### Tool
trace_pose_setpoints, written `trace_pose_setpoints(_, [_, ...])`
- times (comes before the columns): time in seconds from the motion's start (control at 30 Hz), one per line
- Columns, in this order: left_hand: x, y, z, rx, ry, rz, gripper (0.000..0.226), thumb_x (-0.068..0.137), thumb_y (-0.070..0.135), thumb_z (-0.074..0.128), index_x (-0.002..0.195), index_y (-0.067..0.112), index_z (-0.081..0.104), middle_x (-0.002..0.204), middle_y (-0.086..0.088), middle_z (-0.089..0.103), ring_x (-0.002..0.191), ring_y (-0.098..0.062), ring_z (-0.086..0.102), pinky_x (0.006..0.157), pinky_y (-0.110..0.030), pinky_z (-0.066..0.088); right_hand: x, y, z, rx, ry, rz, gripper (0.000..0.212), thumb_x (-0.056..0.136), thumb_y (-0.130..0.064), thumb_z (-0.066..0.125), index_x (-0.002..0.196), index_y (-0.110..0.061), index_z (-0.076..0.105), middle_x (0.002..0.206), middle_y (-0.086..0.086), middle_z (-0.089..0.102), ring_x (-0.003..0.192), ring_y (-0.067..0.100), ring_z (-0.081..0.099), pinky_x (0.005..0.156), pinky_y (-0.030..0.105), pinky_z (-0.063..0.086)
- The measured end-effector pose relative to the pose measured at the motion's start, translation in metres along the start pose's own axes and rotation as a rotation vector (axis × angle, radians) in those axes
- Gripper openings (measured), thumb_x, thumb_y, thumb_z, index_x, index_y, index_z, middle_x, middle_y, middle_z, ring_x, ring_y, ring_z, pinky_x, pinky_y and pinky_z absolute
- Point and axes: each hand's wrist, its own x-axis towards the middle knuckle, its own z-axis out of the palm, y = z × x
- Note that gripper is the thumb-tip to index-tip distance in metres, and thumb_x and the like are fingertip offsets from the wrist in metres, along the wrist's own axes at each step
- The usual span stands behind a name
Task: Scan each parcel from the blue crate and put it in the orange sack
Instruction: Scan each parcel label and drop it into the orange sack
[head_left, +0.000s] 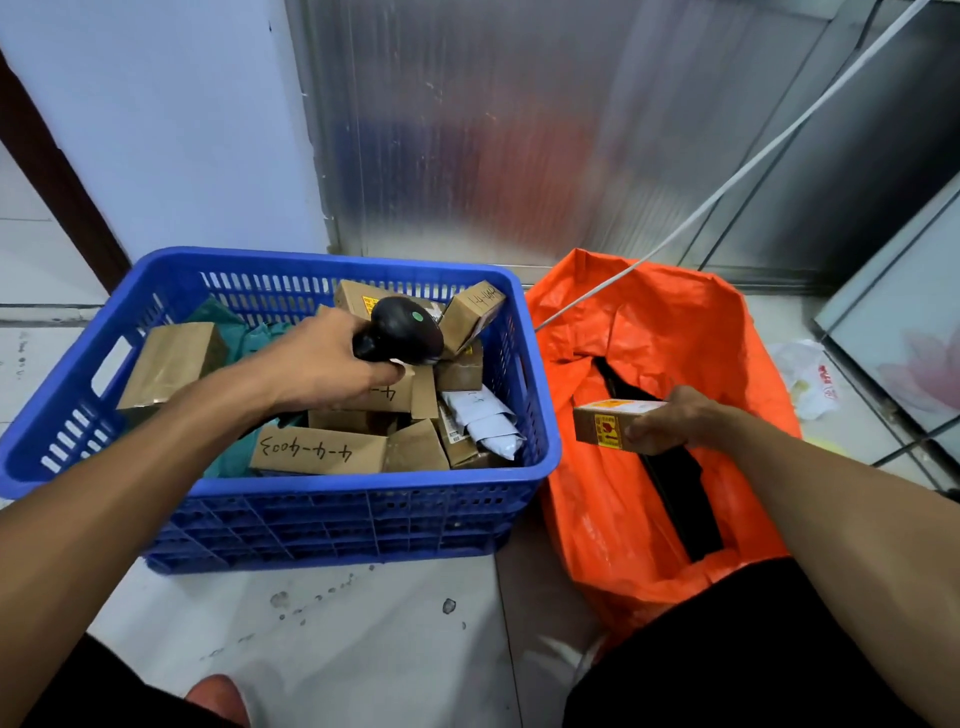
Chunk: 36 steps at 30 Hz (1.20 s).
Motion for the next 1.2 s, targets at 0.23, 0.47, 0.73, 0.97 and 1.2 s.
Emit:
trace_pose_setpoints(0.23, [0.002, -0.001, 0.005, 0.060, 0.007, 0.022, 0.014, 0.089, 0.025, 0.075, 0.084, 0.018, 0.064, 0.070, -0.006, 0.065, 0.053, -0.015, 0.056, 0.054, -0.028, 0.045, 0.052, 0.035, 0.005, -0.318, -0.047, 0.014, 0.095, 0.025, -0.054, 0.091, 0.108, -0.012, 0.069, 0.107, 0.009, 0.072, 0.101, 0.031, 0.069, 0.091, 0.046, 0.057])
trace_pose_setpoints(0.47, [0.006, -0.003, 0.007, 0.030, -0.013, 0.041, 0.011, 0.089, 0.022, 0.074, 0.088, 0.021, 0.064, 0.070, -0.003, 0.063, 0.054, -0.016, 0.055, 0.056, -0.028, 0.043, 0.032, 0.024, 0.026, -0.336, -0.028, 0.173, 0.060, 0.062, -0.029, 0.087, 0.111, -0.009, 0.059, 0.104, 0.011, 0.068, 0.094, 0.027, 0.068, 0.076, 0.030, 0.056])
trace_pose_setpoints(0.73, [0.012, -0.003, 0.013, 0.014, -0.006, 0.019, 0.014, 0.088, 0.022, 0.076, 0.085, 0.014, 0.065, 0.063, -0.004, 0.064, 0.049, -0.014, 0.055, 0.053, -0.029, 0.044, 0.069, 0.054, 0.079, -0.342, 0.209, 0.263, 0.096, 0.046, -0.039, 0.083, 0.128, -0.008, 0.046, 0.123, 0.013, 0.050, 0.111, 0.029, 0.056, 0.088, 0.037, 0.057])
trace_pose_setpoints(0.97, [0.027, -0.007, 0.021, -0.087, -0.074, -0.045, 0.010, 0.088, 0.022, 0.075, 0.088, 0.023, 0.065, 0.044, 0.013, 0.060, 0.038, 0.002, 0.055, 0.041, -0.015, 0.038, 0.097, 0.064, 0.109, -0.273, 0.243, 0.345, 0.103, 0.058, -0.038, 0.086, 0.138, -0.002, 0.032, 0.130, 0.019, 0.043, 0.119, 0.035, 0.053, 0.099, 0.042, 0.051])
trace_pose_setpoints(1.2, [0.046, -0.015, 0.024, -0.149, -0.081, -0.116, 0.014, 0.088, 0.025, 0.075, 0.083, 0.024, 0.062, 0.046, 0.023, 0.061, 0.042, 0.007, 0.057, 0.035, -0.009, 0.037, 0.128, 0.091, 0.139, -0.202, 0.209, 0.403, 0.116, 0.075, -0.049, 0.080, 0.151, 0.006, 0.011, 0.151, 0.027, 0.028, 0.139, 0.043, 0.036, 0.113, 0.049, 0.036])
